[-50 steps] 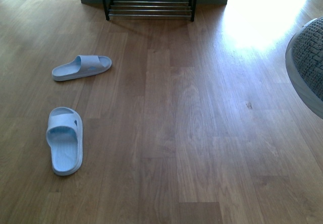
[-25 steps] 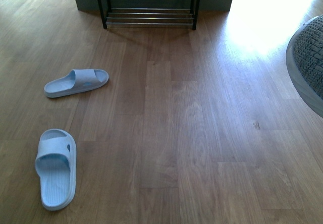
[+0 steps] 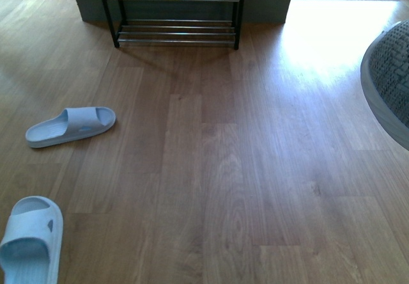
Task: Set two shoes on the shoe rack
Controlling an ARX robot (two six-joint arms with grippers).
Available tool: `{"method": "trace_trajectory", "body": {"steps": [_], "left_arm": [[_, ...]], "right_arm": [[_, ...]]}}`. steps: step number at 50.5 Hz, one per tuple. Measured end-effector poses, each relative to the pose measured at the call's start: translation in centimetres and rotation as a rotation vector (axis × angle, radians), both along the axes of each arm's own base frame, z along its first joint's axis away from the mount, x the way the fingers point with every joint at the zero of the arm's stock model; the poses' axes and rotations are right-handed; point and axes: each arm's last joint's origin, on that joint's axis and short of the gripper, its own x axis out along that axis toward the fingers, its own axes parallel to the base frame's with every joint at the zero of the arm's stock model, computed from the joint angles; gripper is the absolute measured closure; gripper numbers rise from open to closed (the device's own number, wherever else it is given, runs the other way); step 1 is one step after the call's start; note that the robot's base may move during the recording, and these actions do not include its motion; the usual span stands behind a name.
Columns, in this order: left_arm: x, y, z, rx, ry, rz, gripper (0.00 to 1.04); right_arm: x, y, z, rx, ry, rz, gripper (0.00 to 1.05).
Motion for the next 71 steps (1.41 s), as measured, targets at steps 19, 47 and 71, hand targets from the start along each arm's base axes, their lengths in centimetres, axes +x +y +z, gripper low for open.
{"method": "trace_trajectory", "body": {"steps": [19,47,71], "left_arm": [[0.01,-0.01,0.0,0.0,0.0,-0.003,1.03],[0.01,-0.03,-0.02,0.0,0.001,-0.008,1.03],[0.01,-0.03,-0.01,0.0,0.0,-0.007,1.03]], "right_arm": [[0.0,-0.02,0.0,-0.002,0.0,-0.007,1.03],[0.0,-0.02,-0.01,-0.001,0.001,-0.006,1.03],[0.0,-0.03,-0.02,-0.002,0.001,-0.009,1.03]]}}
